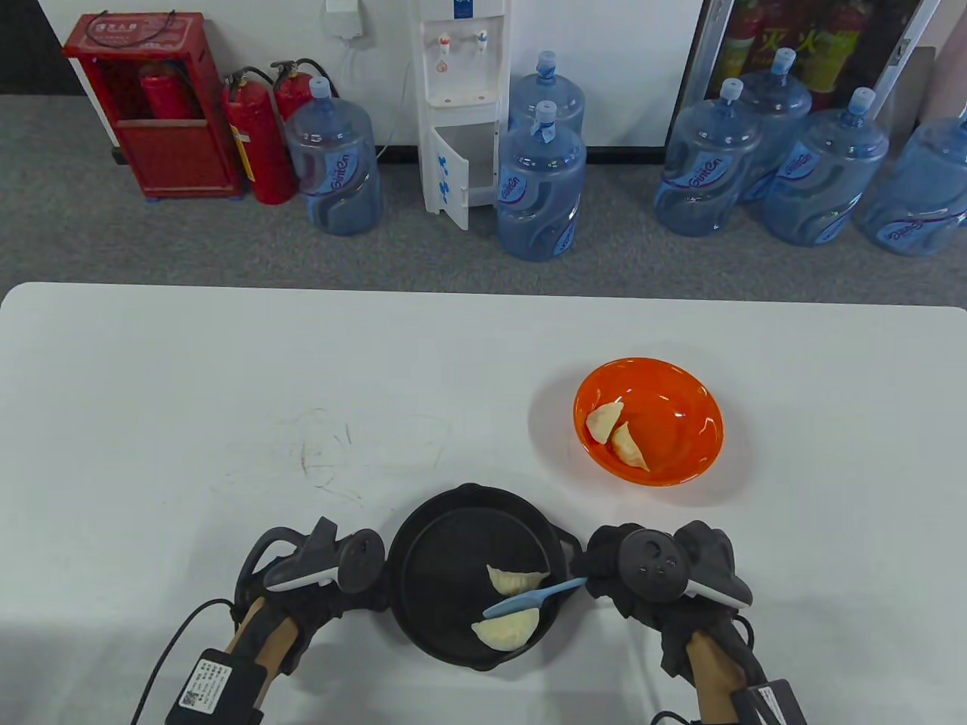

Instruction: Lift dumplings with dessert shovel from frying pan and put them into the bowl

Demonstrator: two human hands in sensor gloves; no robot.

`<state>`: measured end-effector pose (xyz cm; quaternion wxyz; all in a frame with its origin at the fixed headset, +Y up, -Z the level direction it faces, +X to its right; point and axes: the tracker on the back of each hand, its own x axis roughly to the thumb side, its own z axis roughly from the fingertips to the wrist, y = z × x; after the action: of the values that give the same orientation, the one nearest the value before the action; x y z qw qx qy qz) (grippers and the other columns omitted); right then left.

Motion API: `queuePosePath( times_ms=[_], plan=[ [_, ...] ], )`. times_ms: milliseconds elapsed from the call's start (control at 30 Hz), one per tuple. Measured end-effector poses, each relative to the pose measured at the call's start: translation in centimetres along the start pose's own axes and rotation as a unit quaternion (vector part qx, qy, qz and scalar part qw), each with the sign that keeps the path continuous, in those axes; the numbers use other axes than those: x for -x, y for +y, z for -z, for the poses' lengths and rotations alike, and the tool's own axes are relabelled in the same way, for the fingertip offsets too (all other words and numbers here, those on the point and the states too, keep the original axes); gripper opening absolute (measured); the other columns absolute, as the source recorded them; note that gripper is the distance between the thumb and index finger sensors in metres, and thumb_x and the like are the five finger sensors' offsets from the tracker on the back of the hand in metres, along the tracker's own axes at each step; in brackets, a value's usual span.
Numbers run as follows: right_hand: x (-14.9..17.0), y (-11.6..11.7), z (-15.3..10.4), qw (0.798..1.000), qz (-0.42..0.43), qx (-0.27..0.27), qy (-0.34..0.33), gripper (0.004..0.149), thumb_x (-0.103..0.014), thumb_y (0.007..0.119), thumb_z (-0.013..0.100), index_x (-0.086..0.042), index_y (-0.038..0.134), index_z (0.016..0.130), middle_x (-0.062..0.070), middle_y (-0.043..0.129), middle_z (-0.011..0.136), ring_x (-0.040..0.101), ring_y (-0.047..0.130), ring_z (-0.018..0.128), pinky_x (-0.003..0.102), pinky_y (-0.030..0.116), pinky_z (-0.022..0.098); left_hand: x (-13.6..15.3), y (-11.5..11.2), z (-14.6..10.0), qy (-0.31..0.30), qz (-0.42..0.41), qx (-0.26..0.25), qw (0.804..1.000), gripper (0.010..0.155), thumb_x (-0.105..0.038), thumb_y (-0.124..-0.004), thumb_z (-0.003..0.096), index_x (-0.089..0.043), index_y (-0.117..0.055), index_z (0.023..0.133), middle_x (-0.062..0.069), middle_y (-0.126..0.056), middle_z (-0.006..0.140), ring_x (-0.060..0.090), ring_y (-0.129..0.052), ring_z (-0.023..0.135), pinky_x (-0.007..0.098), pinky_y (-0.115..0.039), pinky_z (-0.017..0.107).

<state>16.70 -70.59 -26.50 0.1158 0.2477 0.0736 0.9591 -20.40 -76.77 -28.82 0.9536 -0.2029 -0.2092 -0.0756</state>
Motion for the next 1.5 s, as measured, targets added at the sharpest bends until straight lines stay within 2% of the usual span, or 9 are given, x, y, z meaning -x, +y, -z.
queuePosePath(
  times_ms=[233,367,500,700,1100,1500],
  plan=[
    [-1.3,1.2,0.9,0.998,0.027,-0.044,-0.029,0.037,-0.037,0.086,0.055,-0.032,0.089,0.092,-0.002,0.088,0.093,0.017,0.092,0.064,0.043,0.083,0.055,0.0,0.0,0.0,0.000,0.000,0.000,1.000,0.061,-0.066,-0.060,0.0338,-0.026,-0.079,0.076,-0.005,-0.091,0.055,0.016,-0.097,0.039,0.052,-0.075,0.069],
    [-1.9,1.7,1.3,0.996,0.049,-0.067,-0.040,0.040,-0.038,0.082,0.057,-0.026,0.090,0.093,0.005,0.090,0.087,0.014,0.092,0.054,0.040,0.084,0.047,0.0,0.0,0.0,0.000,0.000,0.000,1.000,0.061,-0.066,-0.060,0.0338,-0.026,-0.079,0.076,-0.005,-0.091,0.055,0.015,-0.097,0.039,0.052,-0.075,0.069],
    [-2.0,2.3,1.7,0.993,0.072,-0.089,-0.035,0.041,-0.039,0.078,0.058,-0.022,0.090,0.094,0.008,0.092,0.082,0.011,0.091,0.047,0.037,0.084,0.040,0.0,0.0,0.0,0.001,0.000,0.000,1.000,0.061,-0.066,-0.060,0.0338,-0.027,-0.079,0.076,-0.005,-0.091,0.055,0.015,-0.097,0.039,0.052,-0.075,0.069],
    [-1.4,2.7,1.9,0.987,0.119,-0.104,-0.026,0.042,-0.040,0.075,0.060,-0.020,0.089,0.095,0.008,0.093,0.080,0.010,0.090,0.045,0.035,0.084,0.037,0.0,0.0,0.0,0.001,0.000,0.001,1.000,0.061,-0.066,-0.060,0.0340,-0.026,-0.079,0.076,-0.005,-0.091,0.055,0.015,-0.097,0.039,0.052,-0.075,0.069],
    [1.1,1.7,1.2,0.972,0.230,-0.042,-0.002,0.042,-0.040,0.073,0.061,-0.020,0.089,0.095,0.009,0.093,0.077,0.008,0.090,0.042,0.034,0.084,0.035,0.0,0.0,0.0,0.000,0.000,0.001,1.000,0.061,-0.066,-0.060,0.0340,-0.026,-0.079,0.076,-0.005,-0.091,0.055,0.015,-0.097,0.039,0.052,-0.075,0.069],
    [3.7,-0.1,-0.4,0.947,0.306,0.070,0.059,0.043,-0.038,0.072,0.062,-0.016,0.087,0.096,0.010,0.093,0.077,0.007,0.090,0.040,0.033,0.084,0.032,0.0,0.0,0.0,-0.001,-0.001,0.002,1.000,0.061,-0.066,-0.060,0.0340,-0.026,-0.079,0.076,-0.005,-0.091,0.055,0.015,-0.097,0.039,0.052,-0.075,0.069]
  ],
)
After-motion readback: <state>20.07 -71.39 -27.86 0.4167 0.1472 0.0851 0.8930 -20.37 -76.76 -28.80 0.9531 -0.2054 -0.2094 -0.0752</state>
